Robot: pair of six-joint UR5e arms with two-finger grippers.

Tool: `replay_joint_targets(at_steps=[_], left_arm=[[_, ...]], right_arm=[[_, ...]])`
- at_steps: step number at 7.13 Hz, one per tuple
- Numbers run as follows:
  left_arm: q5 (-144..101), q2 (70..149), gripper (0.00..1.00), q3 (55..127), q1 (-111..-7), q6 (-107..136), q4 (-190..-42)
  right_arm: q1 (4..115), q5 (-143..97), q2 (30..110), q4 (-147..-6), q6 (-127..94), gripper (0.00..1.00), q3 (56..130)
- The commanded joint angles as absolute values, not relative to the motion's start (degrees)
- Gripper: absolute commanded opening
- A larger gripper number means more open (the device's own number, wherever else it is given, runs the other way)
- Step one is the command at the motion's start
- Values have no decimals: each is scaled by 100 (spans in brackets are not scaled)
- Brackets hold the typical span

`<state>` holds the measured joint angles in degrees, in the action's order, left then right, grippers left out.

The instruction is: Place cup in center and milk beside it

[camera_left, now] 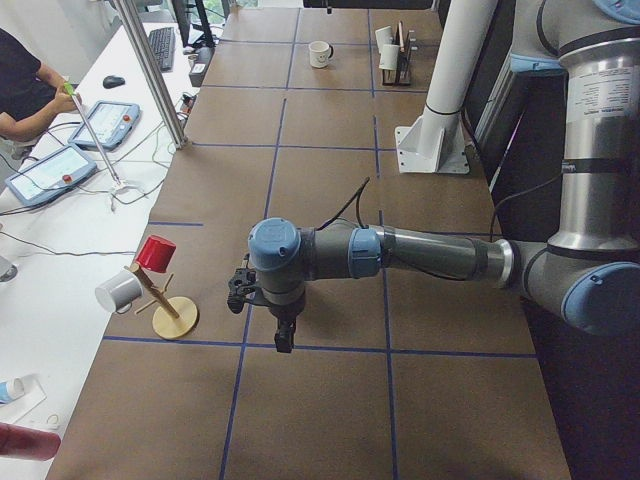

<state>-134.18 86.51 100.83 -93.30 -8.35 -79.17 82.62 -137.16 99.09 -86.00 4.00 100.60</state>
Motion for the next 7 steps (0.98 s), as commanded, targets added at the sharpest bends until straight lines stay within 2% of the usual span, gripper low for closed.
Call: replay_joint_targets(at_steps=[1,3,6,7], left_arm=[[-13412,8648,100,10099,-9334,-835,-7919],[-13412,8648,100,10099,-9334,-835,-7919],[-13412,8640,100,10099,-9334,-835,-7910],[-13412,8640,100,10099,-9334,-835,-7910]], right_arm=[[7579,-13702,9905,-7650,-989,100,9976],[7052,-13597,9722,-7209,-1832,99,9862],[6786,-13535,9300,-7066,-2153,98,9283],[6759,-13553,9229,-7058,-2153,91,9099]])
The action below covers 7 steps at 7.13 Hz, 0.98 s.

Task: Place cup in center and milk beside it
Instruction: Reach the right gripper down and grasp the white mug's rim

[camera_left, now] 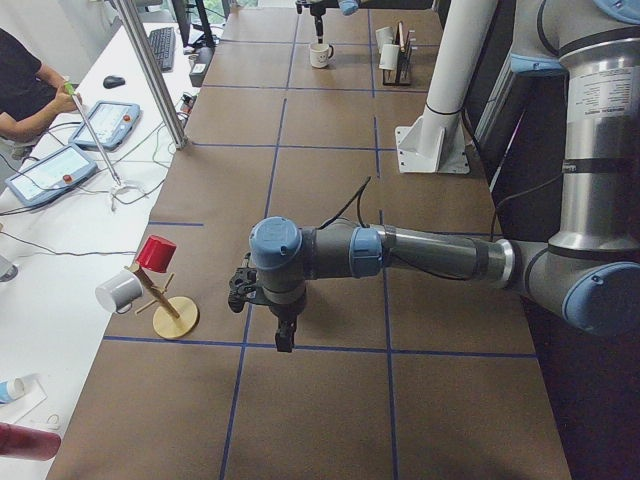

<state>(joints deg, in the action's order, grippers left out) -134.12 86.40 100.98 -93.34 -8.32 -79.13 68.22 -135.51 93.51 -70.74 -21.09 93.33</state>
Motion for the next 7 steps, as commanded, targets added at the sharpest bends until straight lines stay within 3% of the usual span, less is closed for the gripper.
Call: replay_joint_targets(at_steps=[1,3,5,7], left_arm=[[-13412,8640,100,10099,-9334,-835,-7919],[-13412,8640,100,10099,-9334,-835,-7919],[-13403,8648,100,10203,-9334,-835,-7910],[-13456,8614,100,10459,-9316,-817,-7840]], right_arm=[[6715,-13553,9229,-7058,-2188,54,9097],[6628,-13361,9229,-7049,-2180,4,9149],[6548,-13342,9229,-7058,-2180,4,9341],[6260,-13350,9229,-7066,-2876,1,10007]])
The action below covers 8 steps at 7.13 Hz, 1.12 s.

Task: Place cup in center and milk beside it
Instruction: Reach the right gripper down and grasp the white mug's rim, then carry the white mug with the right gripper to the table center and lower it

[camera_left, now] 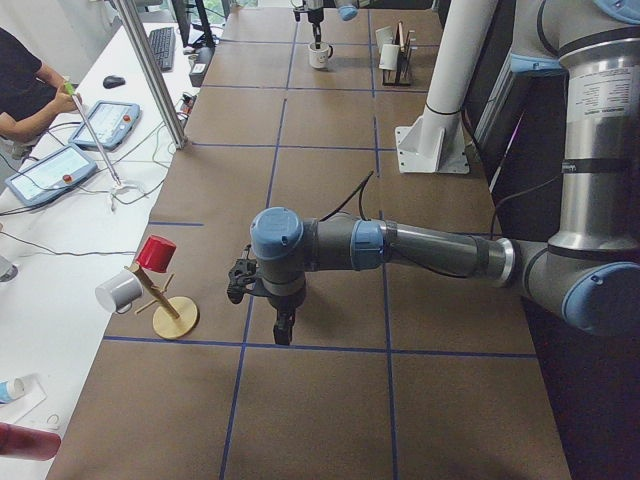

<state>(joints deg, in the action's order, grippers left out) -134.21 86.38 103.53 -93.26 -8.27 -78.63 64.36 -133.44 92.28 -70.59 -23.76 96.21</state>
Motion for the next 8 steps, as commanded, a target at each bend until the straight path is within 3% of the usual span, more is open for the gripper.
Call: replay_joint_targets(at_steps=[1,2,4,5,7,8], left_arm=[[-13456,8613,100,10520,-9316,-817,-7840],[-13482,8544,100,10529,-9316,-817,-7866],[-13474,8526,100,10626,-9308,-870,-7927],[-13482,8351,100,10748,-9299,-870,-8032],[-13482,8341,100,10793,-9299,-852,-8086],[-13500,8332,100,10810,-9299,-861,-8086]], right_arm=[[5927,-13342,9037,-7119,-3901,0,10481],[5611,-13350,8626,-7154,-4964,0,10772],[4602,-13002,7162,-7346,-7196,0,10662],[4179,-12486,6423,-8079,-7503,0,10548],[3824,-12015,5173,-9008,-7715,0,9665],[3754,-11962,5003,-8991,-8047,0,9311]])
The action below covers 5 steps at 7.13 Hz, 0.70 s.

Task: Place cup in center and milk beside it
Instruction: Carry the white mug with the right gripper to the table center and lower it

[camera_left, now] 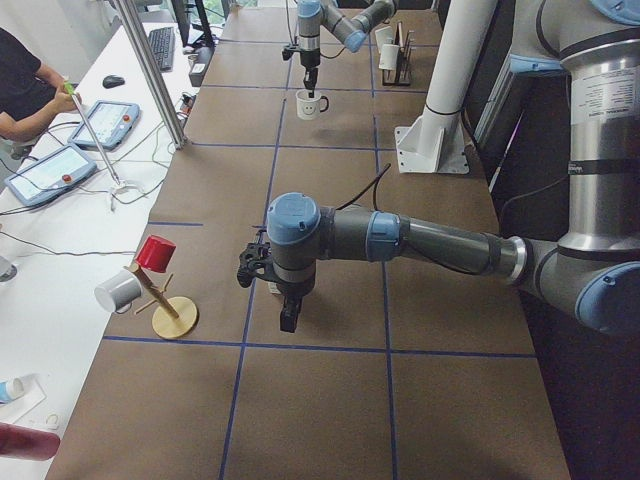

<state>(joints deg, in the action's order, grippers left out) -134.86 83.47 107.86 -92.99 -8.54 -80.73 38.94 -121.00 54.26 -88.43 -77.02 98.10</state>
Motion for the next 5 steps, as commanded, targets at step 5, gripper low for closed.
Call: replay_joint_targets(at_steps=[5], left_arm=[[-13860,8297,100,10811,-9299,-826,-8077]], right_arm=[[3639,-11786,4588,-7791,-9427,4,8088]])
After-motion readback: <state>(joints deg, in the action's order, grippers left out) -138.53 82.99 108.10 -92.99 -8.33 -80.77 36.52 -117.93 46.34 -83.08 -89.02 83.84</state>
